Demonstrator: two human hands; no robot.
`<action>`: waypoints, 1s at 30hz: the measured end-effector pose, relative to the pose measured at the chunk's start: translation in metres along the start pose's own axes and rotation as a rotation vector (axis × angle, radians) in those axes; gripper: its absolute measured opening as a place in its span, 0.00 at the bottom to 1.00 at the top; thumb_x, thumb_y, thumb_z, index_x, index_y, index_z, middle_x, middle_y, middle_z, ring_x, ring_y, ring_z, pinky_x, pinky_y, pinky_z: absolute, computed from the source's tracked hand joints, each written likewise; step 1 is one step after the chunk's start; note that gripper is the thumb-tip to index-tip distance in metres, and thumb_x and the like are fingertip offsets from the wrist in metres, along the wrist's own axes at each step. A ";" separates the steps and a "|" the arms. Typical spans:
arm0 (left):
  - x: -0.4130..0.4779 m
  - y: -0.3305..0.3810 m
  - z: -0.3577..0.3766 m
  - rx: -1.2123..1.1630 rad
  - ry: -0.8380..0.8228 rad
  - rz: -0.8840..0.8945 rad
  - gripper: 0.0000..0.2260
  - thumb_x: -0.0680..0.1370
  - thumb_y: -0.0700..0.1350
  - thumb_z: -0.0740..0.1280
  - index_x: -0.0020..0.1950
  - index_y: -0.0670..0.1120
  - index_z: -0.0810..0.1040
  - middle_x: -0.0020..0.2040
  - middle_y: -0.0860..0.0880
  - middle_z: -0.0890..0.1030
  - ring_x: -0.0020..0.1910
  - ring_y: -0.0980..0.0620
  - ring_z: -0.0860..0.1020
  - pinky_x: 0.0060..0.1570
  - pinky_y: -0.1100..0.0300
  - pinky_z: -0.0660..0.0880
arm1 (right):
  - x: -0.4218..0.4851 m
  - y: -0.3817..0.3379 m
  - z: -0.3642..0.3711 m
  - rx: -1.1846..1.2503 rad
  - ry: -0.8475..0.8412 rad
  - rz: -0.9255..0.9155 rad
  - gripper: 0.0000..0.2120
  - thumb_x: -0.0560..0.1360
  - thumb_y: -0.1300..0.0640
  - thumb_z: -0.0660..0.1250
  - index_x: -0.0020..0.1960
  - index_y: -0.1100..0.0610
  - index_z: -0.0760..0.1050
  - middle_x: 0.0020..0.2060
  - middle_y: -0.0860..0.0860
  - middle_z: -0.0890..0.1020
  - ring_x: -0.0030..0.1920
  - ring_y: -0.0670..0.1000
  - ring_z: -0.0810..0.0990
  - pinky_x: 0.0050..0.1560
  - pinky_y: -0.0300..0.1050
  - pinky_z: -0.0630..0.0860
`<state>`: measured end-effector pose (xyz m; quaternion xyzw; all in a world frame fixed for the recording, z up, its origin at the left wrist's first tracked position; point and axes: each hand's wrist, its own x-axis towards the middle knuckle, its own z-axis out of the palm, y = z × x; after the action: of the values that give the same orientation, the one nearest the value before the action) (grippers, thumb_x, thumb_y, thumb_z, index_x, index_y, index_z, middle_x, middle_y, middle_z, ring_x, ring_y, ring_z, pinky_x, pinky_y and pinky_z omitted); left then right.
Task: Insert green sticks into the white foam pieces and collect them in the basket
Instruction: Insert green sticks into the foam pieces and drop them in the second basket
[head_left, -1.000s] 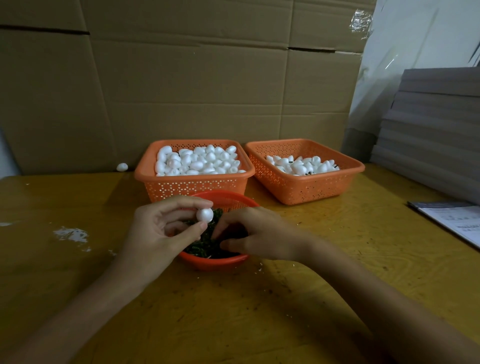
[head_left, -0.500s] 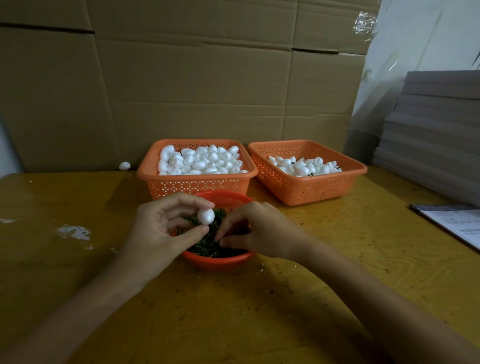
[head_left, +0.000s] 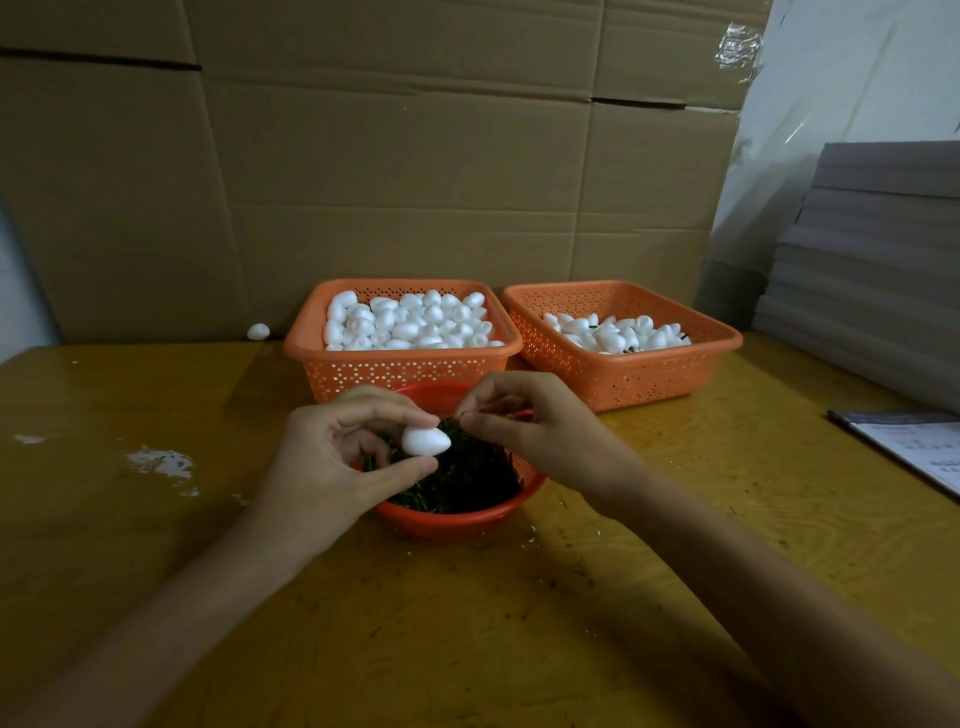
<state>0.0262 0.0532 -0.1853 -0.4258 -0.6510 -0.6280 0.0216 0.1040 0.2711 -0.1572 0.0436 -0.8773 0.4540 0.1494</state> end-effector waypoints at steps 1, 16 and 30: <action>0.000 0.000 0.000 0.005 0.007 -0.002 0.13 0.67 0.41 0.80 0.50 0.52 0.88 0.53 0.48 0.85 0.49 0.48 0.84 0.41 0.60 0.79 | 0.000 0.000 -0.003 0.080 0.006 0.019 0.02 0.81 0.58 0.71 0.51 0.55 0.84 0.50 0.49 0.86 0.55 0.49 0.83 0.62 0.51 0.81; 0.001 0.003 0.000 -0.106 0.037 -0.044 0.15 0.74 0.42 0.77 0.58 0.56 0.86 0.55 0.48 0.87 0.52 0.47 0.88 0.52 0.58 0.84 | 0.006 0.013 -0.020 0.445 -0.015 0.109 0.11 0.72 0.59 0.76 0.52 0.62 0.80 0.42 0.56 0.88 0.39 0.50 0.86 0.40 0.38 0.82; 0.001 -0.002 0.001 -0.176 0.116 -0.129 0.11 0.75 0.44 0.75 0.54 0.43 0.79 0.48 0.44 0.89 0.48 0.44 0.88 0.41 0.60 0.83 | 0.000 0.006 -0.006 0.264 0.019 -0.091 0.06 0.74 0.58 0.78 0.47 0.59 0.84 0.38 0.53 0.87 0.34 0.50 0.83 0.34 0.39 0.80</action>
<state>0.0251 0.0551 -0.1862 -0.3465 -0.6169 -0.7064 -0.0188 0.1043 0.2795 -0.1587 0.0982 -0.8057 0.5586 0.1709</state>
